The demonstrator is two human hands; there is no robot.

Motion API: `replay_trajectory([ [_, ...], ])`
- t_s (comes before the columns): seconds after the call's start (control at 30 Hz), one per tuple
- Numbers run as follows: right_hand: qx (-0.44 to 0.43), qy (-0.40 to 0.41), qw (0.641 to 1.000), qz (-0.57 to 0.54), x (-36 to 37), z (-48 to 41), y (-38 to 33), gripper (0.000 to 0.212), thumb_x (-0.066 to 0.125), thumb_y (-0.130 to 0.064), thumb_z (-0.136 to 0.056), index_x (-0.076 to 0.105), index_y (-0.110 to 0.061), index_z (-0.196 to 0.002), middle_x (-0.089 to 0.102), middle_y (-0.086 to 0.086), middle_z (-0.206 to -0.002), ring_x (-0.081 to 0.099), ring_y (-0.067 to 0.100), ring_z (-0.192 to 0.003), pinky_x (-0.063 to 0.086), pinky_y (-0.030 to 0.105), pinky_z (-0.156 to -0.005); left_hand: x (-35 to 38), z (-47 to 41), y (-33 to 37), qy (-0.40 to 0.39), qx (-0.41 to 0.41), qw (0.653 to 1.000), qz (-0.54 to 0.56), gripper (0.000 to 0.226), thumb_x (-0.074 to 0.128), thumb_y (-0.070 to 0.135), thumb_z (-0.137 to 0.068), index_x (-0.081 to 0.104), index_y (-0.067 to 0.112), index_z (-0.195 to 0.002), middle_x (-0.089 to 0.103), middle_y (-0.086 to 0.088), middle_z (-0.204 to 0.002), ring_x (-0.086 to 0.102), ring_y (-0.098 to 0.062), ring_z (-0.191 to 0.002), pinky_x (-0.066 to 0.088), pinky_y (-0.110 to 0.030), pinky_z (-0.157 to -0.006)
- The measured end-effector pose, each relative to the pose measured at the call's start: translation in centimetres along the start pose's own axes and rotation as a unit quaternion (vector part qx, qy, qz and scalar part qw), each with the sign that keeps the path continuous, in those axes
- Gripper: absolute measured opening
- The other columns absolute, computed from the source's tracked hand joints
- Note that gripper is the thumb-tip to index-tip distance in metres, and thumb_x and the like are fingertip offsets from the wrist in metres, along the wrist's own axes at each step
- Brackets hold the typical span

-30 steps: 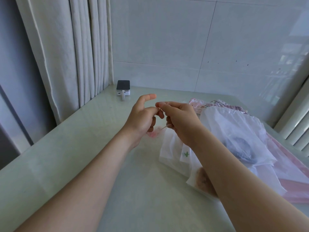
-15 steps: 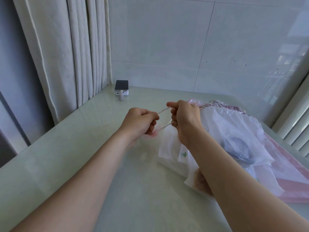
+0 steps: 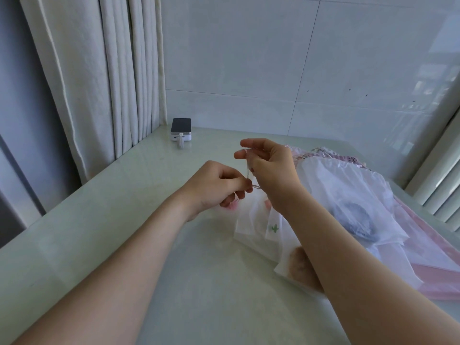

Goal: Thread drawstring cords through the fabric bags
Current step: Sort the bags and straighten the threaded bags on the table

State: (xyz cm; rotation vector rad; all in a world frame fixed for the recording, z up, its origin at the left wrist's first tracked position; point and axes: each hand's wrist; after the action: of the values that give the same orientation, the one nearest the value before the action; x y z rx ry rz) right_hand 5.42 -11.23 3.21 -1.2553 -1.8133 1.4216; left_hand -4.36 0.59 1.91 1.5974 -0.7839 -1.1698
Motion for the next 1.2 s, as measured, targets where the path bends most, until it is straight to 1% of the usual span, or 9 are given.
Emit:
replay_trajectory([
  [0.07, 0.004, -0.01, 1.0, -0.01, -0.1, -0.1, 0.1, 0.03, 0.056, -0.005, -0.102, 0.066, -0.017, -0.127, 0.078, -0.002, -0.103, 0.071, 0.011, -0.075, 0.06, 0.027, -0.073, -0.1, -0.2, -0.1, 0.018, -0.003, 1.0, 0.017, 0.018, 0.069, 0.016, -0.095, 0.081, 0.008, -0.083, 0.069, -0.004, -0.071, 0.049, -0.016, -0.053, 0.048, -0.03, -0.059],
  [0.2, -0.033, -0.013, 0.987, 0.158, -0.1, -0.5, 0.4, 0.032, 0.057, -0.03, -0.099, 0.054, -0.038, -0.129, 0.062, -0.005, -0.118, 0.071, 0.02, -0.101, 0.057, 0.048, -0.095, -0.6, -0.6, -0.4, 0.062, -0.049, 0.993, 0.092, 0.022, 0.067, 0.017, -0.098, 0.079, 0.002, -0.087, 0.065, -0.004, -0.071, 0.048, -0.016, -0.054, 0.051, -0.033, -0.061],
  [0.47, -0.213, -0.134, 0.899, 0.359, -0.5, 0.5, -0.9, 0.027, 0.078, -0.024, -0.082, 0.075, -0.018, -0.108, 0.074, -0.009, -0.085, 0.07, 0.006, -0.074, 0.058, 0.028, -0.078, -1.1, -0.8, -0.6, 0.08, -0.063, 0.981, 0.163, 0.017, 0.068, 0.009, -0.096, 0.078, -0.003, -0.089, 0.059, -0.011, -0.075, 0.048, -0.018, -0.059, 0.048, -0.029, -0.058],
  [0.7, -0.235, -0.059, 0.89, 0.386, 0.5, -0.2, 0.2, 0.013, 0.079, -0.015, -0.087, 0.079, -0.014, -0.1, 0.067, 0.005, -0.095, 0.066, 0.028, -0.083, 0.055, 0.043, -0.077, -0.9, -1.2, -0.4, 0.106, -0.061, 0.979, 0.164, 0.013, 0.075, 0.013, -0.087, 0.082, 0.003, -0.088, 0.071, -0.017, -0.087, 0.052, -0.017, -0.063, 0.049, -0.027, -0.063],
  [0.83, -0.271, -0.06, 0.832, 0.481, 0.8, 0.1, 0.6, 0.008, 0.073, -0.006, -0.09, 0.077, -0.013, -0.092, 0.059, 0.007, -0.091, 0.061, 0.031, -0.074, 0.054, 0.045, -0.067, -0.9, -1.1, -0.2, 0.09, -0.061, 0.978, 0.18, 0.011, 0.068, 0.002, -0.087, 0.074, -0.007, -0.084, 0.068, -0.017, -0.085, 0.054, -0.019, -0.066, 0.052, -0.03, -0.068],
  [0.97, -0.281, -0.07, 0.788, 0.543, 0.2, -0.2, 0.9, 0.016, 0.072, -0.001, -0.089, 0.077, -0.016, -0.089, 0.055, 0.004, -0.089, 0.052, 0.025, -0.069, 0.045, 0.035, -0.061, -0.9, -0.6, 0.4, 0.035, -0.081, 0.962, 0.259, 0.012, 0.057, -0.008, -0.082, 0.068, -0.006, -0.085, 0.063, -0.017, -0.087, 0.055, -0.024, -0.069, 0.052, -0.033, -0.076],
  [1.03, -0.262, -0.066, 0.804, 0.529, 0.0, -0.4, 0.7, 0.019, 0.07, 0.002, -0.089, 0.078, -0.015, -0.091, 0.057, 0.004, -0.092, 0.056, 0.027, -0.074, 0.044, 0.034, -0.065, -0.8, -0.4, 0.7, 0.048, -0.085, 0.961, 0.26, 0.02, 0.06, -0.004, -0.077, 0.067, -0.003, -0.096, 0.058, -0.017, -0.089, 0.06, -0.021, -0.064, 0.047, -0.03, -0.069],
  [1.13, -0.175, -0.073, 0.879, 0.437, -0.1, -0.6, -0.1, 0.017, 0.067, -0.004, -0.094, 0.08, -0.014, -0.093, 0.067, -0.002, -0.087, 0.063, 0.021, -0.084, 0.046, 0.031, -0.072, -0.7, -0.3, 0.6, 0.134, -0.061, 0.974, 0.17, 0.042, 0.068, -0.006, -0.082, 0.062, 0.009, -0.121, 0.057, -0.011, -0.112, 0.067, -0.014, -0.065, 0.049, -0.023, -0.052],
  [1.2, -0.111, -0.095, 0.919, 0.367, -0.4, -0.5, -0.6, 0.015, 0.067, -0.011, -0.096, 0.081, -0.013, -0.091, 0.064, -0.015, -0.066, 0.06, 0.008, -0.07, 0.042, 0.023, -0.065, -0.8, -0.4, 0.0, 0.202, -0.025, 0.976, 0.073, 0.046, 0.078, -0.002, -0.081, 0.064, 0.023, -0.117, 0.054, -0.002, -0.125, 0.072, -0.01, -0.081, 0.058, -0.027, -0.064],
])
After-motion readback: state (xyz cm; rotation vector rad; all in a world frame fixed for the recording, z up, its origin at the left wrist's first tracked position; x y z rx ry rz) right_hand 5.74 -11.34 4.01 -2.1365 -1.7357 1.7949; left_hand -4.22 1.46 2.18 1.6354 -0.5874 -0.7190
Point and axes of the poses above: each hand's wrist, its own z-axis away from the middle knuckle, its own x-axis out of the palm, y = z × x
